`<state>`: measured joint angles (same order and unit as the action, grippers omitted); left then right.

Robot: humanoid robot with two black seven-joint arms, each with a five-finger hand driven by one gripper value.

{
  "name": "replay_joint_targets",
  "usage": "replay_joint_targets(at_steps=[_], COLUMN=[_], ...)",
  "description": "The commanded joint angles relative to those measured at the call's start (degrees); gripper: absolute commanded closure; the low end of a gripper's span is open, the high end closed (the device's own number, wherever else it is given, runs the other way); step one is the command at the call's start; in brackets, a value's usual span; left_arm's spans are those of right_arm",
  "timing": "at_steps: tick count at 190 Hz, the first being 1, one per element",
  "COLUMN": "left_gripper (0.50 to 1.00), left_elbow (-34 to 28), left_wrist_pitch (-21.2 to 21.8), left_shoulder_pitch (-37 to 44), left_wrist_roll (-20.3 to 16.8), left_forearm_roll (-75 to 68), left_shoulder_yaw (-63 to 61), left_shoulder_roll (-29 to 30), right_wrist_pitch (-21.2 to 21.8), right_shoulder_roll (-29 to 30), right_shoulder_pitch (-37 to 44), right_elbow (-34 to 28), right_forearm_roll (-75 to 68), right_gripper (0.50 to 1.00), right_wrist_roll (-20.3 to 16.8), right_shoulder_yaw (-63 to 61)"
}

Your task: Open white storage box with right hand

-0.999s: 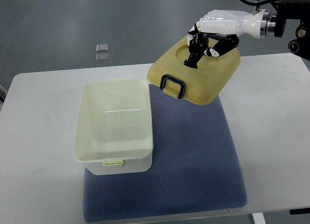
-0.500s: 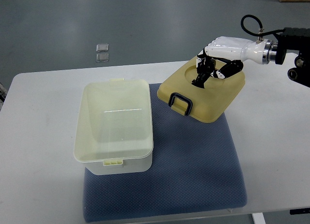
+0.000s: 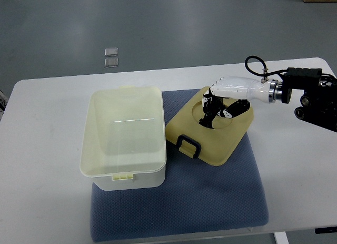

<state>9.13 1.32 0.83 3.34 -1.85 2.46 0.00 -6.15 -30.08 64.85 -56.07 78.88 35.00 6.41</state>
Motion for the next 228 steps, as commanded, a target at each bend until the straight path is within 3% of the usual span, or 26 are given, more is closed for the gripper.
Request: replay_joint_targets(at_steps=[1, 23, 31, 34, 35, 36, 37, 38, 40, 42, 48, 75, 137, 160, 201, 228], left_gripper=[0.5, 0.5, 0.5, 0.5, 0.5, 0.5, 0.5, 0.5, 0.5, 0.5, 0.5, 0.5, 0.5, 0.5, 0.5, 0.5], left_elbow=[0.0, 0.0, 0.0, 0.0, 0.0, 0.0, 0.0, 0.0, 0.0, 0.0, 0.0, 0.0, 0.0, 0.0, 0.0, -0.1], left_wrist_pitch=[0.0, 0.0, 0.0, 0.0, 0.0, 0.0, 0.0, 0.0, 0.0, 0.0, 0.0, 0.0, 0.0, 0.0, 0.0, 0.0], left_shoulder_pitch=[0.0, 0.1, 0.1, 0.1, 0.1, 0.0, 0.0, 0.0, 0.0, 0.0, 0.0, 0.1, 0.0, 0.1, 0.1, 0.0], left_wrist_roll=[0.0, 0.0, 0.0, 0.0, 0.0, 0.0, 0.0, 0.0, 0.0, 0.0, 0.0, 0.0, 0.0, 0.0, 0.0, 0.0], left_forearm_roll=[0.0, 0.0, 0.0, 0.0, 0.0, 0.0, 0.0, 0.0, 0.0, 0.0, 0.0, 0.0, 0.0, 0.0, 0.0, 0.0], left_shoulder_yaw=[-0.1, 0.0, 0.0, 0.0, 0.0, 0.0, 0.0, 0.0, 0.0, 0.0, 0.0, 0.0, 0.0, 0.0, 0.0, 0.0], left_shoulder_roll=[0.0, 0.0, 0.0, 0.0, 0.0, 0.0, 0.0, 0.0, 0.0, 0.0, 0.0, 0.0, 0.0, 0.0, 0.0, 0.0], right_wrist_pitch=[0.0, -0.1, 0.0, 0.0, 0.0, 0.0, 0.0, 0.0, 0.0, 0.1, 0.1, 0.3, 0.4, 2.1, 10.2, 9.3], right_shoulder_roll=[0.1, 0.1, 0.1, 0.1, 0.1, 0.1, 0.1, 0.1, 0.1, 0.0, 0.0, -0.1, -0.8, -0.9, 0.1, 3.5], right_shoulder_pitch=[-0.4, -0.5, -0.5, -0.6, -0.6, -0.6, -0.6, -0.6, -0.6, -0.6, -0.7, -1.2, -0.9, -1.4, -7.4, -10.6], right_elbow=[0.0, 0.0, 0.0, 0.0, 0.0, 0.0, 0.0, 0.0, 0.0, 0.0, 0.0, 0.0, 0.0, 0.0, 3.2, 6.0], right_forearm_roll=[0.0, -0.4, -0.9, -1.0, -1.0, -1.1, -1.1, -1.1, -1.1, -1.1, -1.1, -1.2, -6.1, -14.6, -44.4, -57.7], right_gripper=[1.0, 1.0, 0.891, 0.812, 0.812, 0.763, 0.762, 0.718, 0.718, 0.663, 0.644, 0.609, 0.587, 0.587, 0.587, 0.587], right_wrist_roll=[0.0, 0.0, 0.0, 0.0, 0.0, 0.0, 0.0, 0.0, 0.0, 0.0, 0.0, 0.0, 0.0, 0.0, 0.0, 0.0], right_shoulder_yaw=[-0.1, -0.3, -0.4, -0.4, -0.4, -0.5, -0.5, -0.5, -0.5, -0.5, -0.5, -0.6, -1.8, -6.8, -21.9, -27.5])
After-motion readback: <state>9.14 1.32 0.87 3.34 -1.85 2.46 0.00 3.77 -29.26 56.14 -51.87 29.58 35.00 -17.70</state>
